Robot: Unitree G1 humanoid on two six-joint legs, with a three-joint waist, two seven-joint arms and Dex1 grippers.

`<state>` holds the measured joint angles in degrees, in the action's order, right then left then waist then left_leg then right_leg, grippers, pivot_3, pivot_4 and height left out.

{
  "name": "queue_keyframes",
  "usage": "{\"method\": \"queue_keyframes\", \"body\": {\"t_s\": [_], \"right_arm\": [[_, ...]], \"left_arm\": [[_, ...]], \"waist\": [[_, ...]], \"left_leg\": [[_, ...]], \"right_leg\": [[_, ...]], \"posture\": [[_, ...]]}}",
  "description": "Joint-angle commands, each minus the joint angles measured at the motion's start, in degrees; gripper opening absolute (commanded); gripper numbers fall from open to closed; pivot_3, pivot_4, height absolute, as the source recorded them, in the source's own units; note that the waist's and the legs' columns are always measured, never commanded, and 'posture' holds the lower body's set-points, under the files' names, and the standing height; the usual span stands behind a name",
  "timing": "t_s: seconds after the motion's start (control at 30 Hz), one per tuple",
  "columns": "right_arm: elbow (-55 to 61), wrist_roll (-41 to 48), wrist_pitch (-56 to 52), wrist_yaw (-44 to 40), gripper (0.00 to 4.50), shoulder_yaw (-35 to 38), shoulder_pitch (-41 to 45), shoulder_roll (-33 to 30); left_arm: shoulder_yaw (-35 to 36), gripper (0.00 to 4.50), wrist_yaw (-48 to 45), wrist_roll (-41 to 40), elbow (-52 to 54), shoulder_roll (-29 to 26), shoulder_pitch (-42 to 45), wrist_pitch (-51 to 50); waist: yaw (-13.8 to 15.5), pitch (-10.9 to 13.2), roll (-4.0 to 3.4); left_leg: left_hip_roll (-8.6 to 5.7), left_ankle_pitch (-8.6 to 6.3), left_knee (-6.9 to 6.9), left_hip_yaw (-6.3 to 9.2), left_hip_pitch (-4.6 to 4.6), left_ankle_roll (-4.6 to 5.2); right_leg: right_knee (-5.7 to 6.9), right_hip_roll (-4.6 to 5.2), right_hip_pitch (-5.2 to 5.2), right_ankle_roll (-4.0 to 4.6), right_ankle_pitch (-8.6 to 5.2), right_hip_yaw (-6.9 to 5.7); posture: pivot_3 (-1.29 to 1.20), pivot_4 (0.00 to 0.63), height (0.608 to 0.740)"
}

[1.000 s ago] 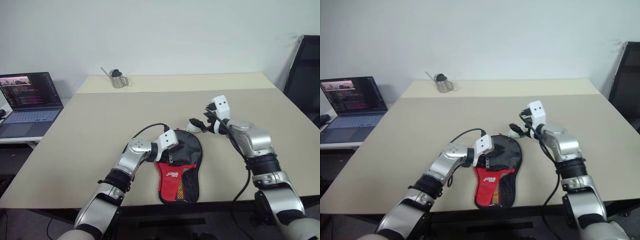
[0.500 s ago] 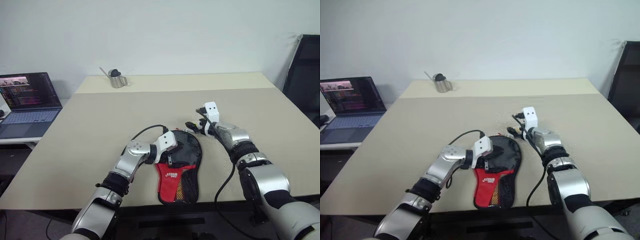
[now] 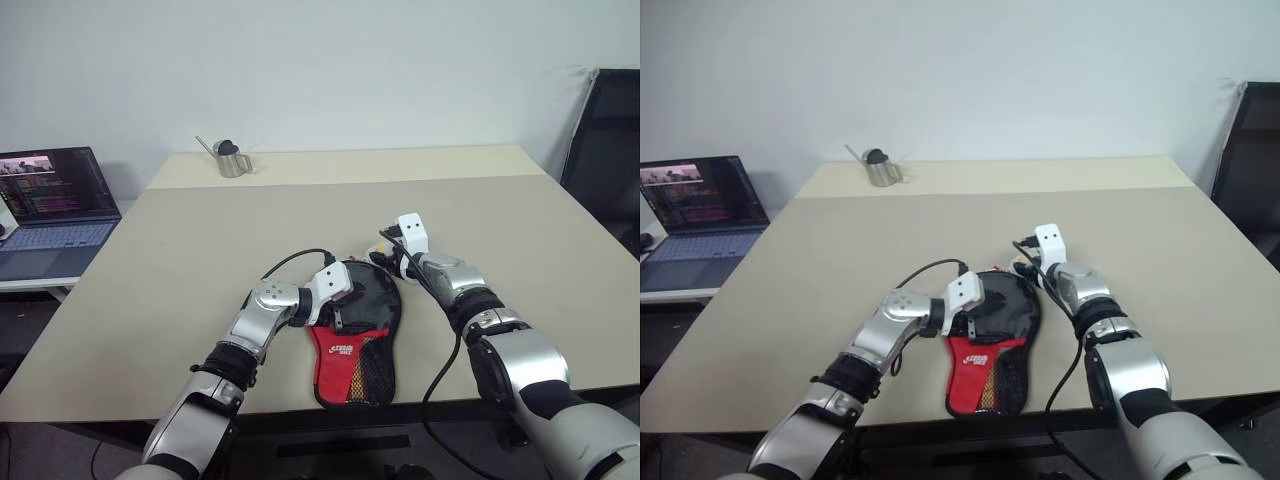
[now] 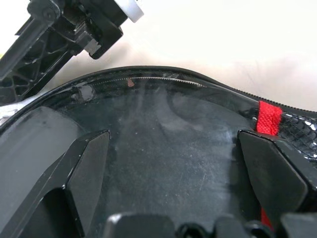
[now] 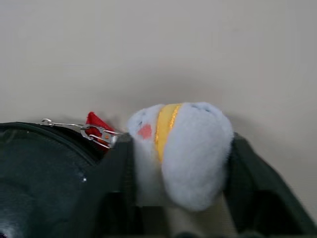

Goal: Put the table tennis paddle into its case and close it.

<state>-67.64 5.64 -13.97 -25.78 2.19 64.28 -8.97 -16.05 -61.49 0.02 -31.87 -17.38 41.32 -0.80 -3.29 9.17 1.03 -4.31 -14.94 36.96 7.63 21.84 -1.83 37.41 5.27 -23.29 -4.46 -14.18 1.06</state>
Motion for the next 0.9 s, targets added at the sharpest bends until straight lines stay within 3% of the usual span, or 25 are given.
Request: {"method": "queue_keyframes", "body": {"t_s": [0.03, 0.1, 0.2, 0.47, 0.9], "right_arm": [[1.2, -0.3, 1.4, 0.5, 1.26, 0.7, 1.8, 0.4], [1.5, -0.9, 1.4, 1.1, 0.81, 0.3, 1.5, 0.2], [2.6, -1.7, 1.4, 1.8, 0.51, -0.1, 1.2, -0.7], [11.0, -4.7, -1.4, 1.2, 0.44, -2.2, -3.6, -6.0], [50.6, -4.9, -21.1, -6.7, 0.44, -4.3, -24.6, -18.6]], "left_arm": [[-2.3, 4.50, 0.7, 3.2, -5.6, -0.1, -0.1, 0.4], [-3.5, 4.50, -0.6, 3.9, -8.5, -0.3, -0.4, -0.1], [-4.4, 4.50, -1.6, 4.3, -10.9, -0.3, -0.8, -0.4], [-4.7, 4.50, -2.5, 4.3, -14.4, 1.0, -0.5, -0.7], [-4.8, 4.50, -3.4, 4.4, -17.1, 2.6, 0.6, -0.7]], "waist": [[0.0, 0.0, 0.00], [0.0, 0.0, 0.00], [0.0, -0.1, -0.06], [0.1, -0.2, -0.10], [0.9, -0.3, -0.20]], "left_leg": [[-0.01, -0.01, 0.01, 0.00, -0.03, 0.02], [-0.02, -0.01, 0.03, 0.00, -0.08, 0.02], [-0.02, 0.00, 0.03, 0.01, -0.26, 0.02], [0.01, -0.01, -0.05, 0.11, -1.09, 0.04], [0.02, -0.02, -0.05, 0.11, -1.03, 0.04]], "right_leg": [[0.06, 0.00, 0.01, 0.00, 0.00, 0.01], [0.22, 0.00, 0.02, 0.00, 0.00, 0.02], [0.36, -0.01, 0.11, 0.03, 0.02, 0.03], [0.26, -0.08, 1.05, 0.05, -0.05, -0.08], [0.08, -0.03, 1.14, -0.28, -0.24, -0.14]], "posture": [[0.00, 0.150, 0.740], [0.00, 0.150, 0.740], [0.00, 0.150, 0.740], [0.00, 0.150, 0.740], [0.00, 0.150, 0.740]]}}
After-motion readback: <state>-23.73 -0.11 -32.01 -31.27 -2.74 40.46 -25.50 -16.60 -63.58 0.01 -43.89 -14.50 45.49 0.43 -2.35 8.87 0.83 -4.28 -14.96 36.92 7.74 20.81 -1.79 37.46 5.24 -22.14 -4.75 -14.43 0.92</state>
